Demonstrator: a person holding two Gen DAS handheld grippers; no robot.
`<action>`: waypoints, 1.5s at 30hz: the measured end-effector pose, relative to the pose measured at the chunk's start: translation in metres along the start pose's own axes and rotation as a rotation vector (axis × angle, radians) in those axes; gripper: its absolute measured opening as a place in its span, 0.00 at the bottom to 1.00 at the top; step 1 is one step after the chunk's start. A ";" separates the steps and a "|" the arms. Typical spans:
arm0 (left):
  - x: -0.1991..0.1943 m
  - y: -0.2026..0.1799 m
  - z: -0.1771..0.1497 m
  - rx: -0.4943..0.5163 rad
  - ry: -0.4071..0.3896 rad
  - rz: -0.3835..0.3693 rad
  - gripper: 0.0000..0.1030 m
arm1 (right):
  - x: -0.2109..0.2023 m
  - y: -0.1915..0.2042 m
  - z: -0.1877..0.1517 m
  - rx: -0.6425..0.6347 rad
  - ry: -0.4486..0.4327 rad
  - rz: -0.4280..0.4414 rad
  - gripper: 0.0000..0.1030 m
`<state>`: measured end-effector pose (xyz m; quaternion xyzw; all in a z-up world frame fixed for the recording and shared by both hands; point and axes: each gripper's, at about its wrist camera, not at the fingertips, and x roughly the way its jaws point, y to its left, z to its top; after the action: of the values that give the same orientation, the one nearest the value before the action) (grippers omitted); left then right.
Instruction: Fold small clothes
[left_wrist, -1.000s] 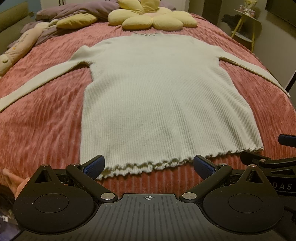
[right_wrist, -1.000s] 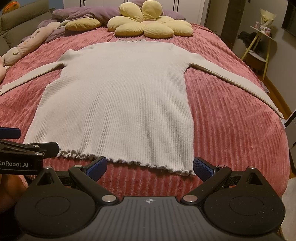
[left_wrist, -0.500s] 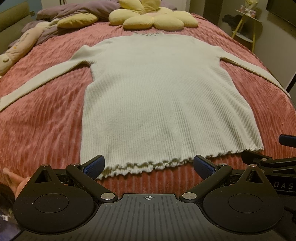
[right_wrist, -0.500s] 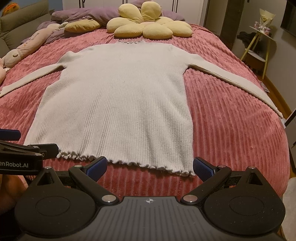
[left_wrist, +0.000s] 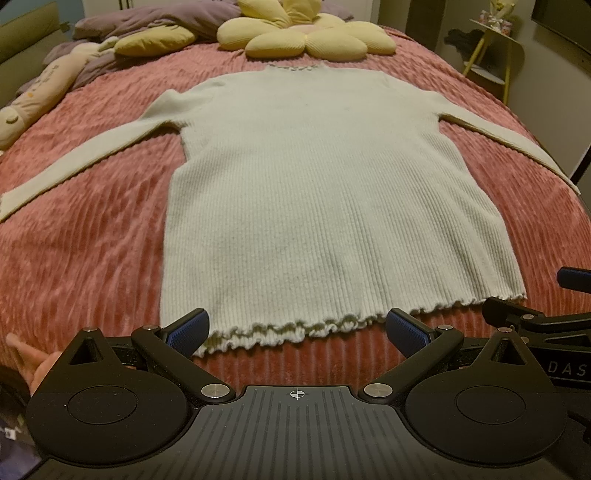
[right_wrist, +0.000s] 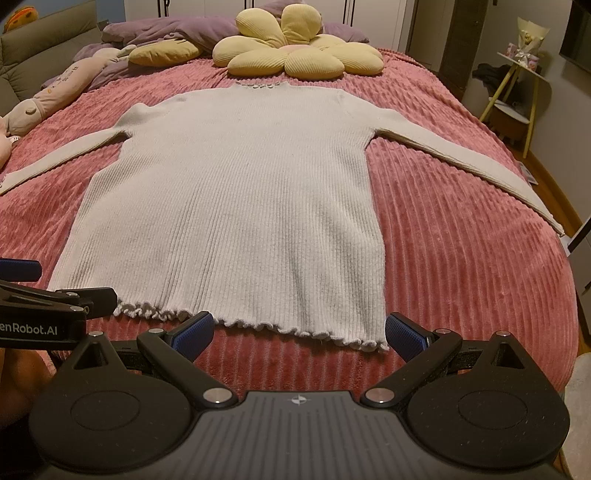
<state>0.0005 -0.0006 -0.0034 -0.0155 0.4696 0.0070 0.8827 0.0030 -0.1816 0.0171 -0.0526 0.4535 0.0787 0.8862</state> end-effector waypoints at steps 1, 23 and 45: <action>0.000 0.000 0.000 0.000 0.000 0.001 1.00 | 0.000 0.000 0.000 0.000 0.000 0.000 0.96; 0.000 0.000 0.000 0.001 0.002 -0.002 1.00 | -0.003 -0.003 0.002 0.009 -0.008 -0.005 0.96; 0.001 -0.002 -0.001 0.004 0.010 0.001 1.00 | -0.002 -0.002 0.000 0.007 -0.004 -0.004 0.96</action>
<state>0.0006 -0.0024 -0.0049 -0.0136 0.4742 0.0065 0.8803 0.0024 -0.1834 0.0186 -0.0500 0.4518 0.0755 0.8875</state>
